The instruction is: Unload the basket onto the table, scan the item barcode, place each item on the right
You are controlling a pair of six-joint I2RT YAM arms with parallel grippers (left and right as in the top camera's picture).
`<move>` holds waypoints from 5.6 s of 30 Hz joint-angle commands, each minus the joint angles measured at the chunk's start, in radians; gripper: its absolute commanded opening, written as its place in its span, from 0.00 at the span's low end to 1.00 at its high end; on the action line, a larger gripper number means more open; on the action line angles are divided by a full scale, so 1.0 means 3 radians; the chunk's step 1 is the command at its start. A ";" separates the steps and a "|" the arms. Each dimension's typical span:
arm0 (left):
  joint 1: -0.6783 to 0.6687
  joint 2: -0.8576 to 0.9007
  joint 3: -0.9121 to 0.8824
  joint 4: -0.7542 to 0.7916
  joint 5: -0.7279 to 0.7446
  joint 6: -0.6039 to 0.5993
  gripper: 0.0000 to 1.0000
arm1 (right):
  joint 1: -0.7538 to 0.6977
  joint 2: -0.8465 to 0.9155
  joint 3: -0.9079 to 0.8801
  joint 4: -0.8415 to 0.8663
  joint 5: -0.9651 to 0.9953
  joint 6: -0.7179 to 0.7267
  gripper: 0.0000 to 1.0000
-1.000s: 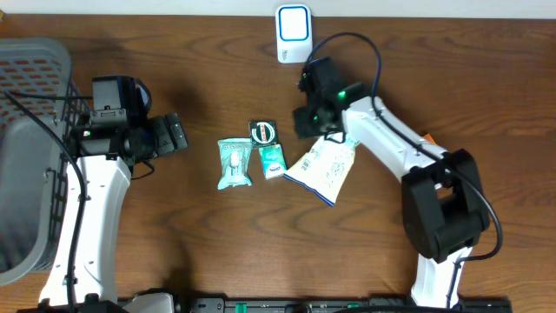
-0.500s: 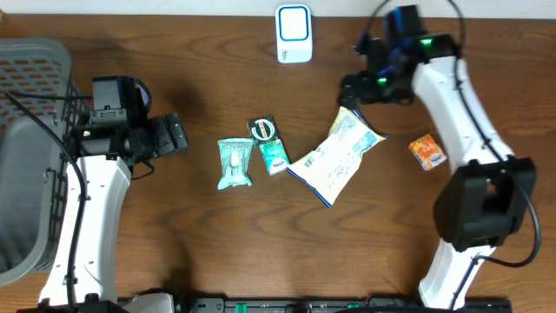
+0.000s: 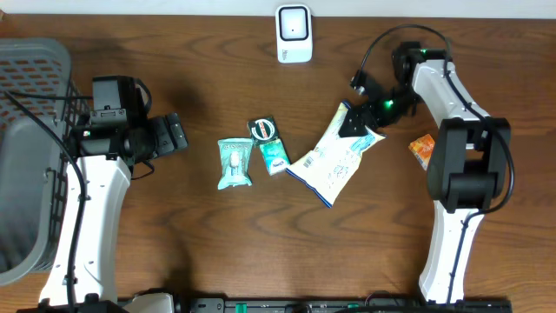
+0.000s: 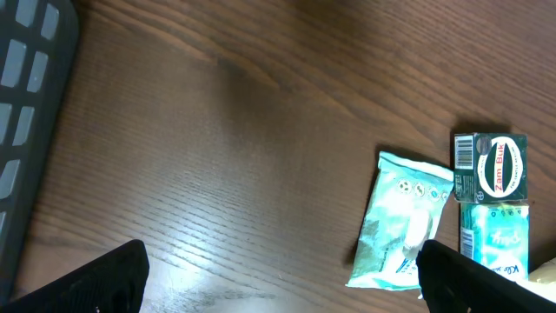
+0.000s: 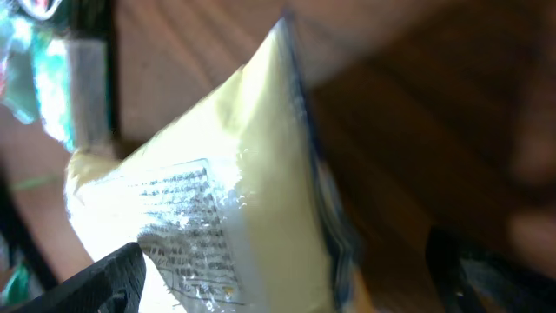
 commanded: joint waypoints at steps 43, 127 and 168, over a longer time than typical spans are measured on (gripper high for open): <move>0.0011 0.0010 0.0031 -0.0001 -0.0008 0.0043 0.98 | -0.0139 -0.0856 -0.0221 -0.0417 -0.1091 0.0643 0.01; -0.2054 0.1490 -0.0506 0.2369 0.1654 -0.1523 0.08 | 0.0004 -0.0835 -0.1500 0.1059 0.0476 0.2285 0.57; -0.2215 0.2108 -0.0507 0.2434 0.1527 -0.1892 0.07 | 0.0292 -0.0834 -0.2216 0.1692 -0.0715 0.1673 0.40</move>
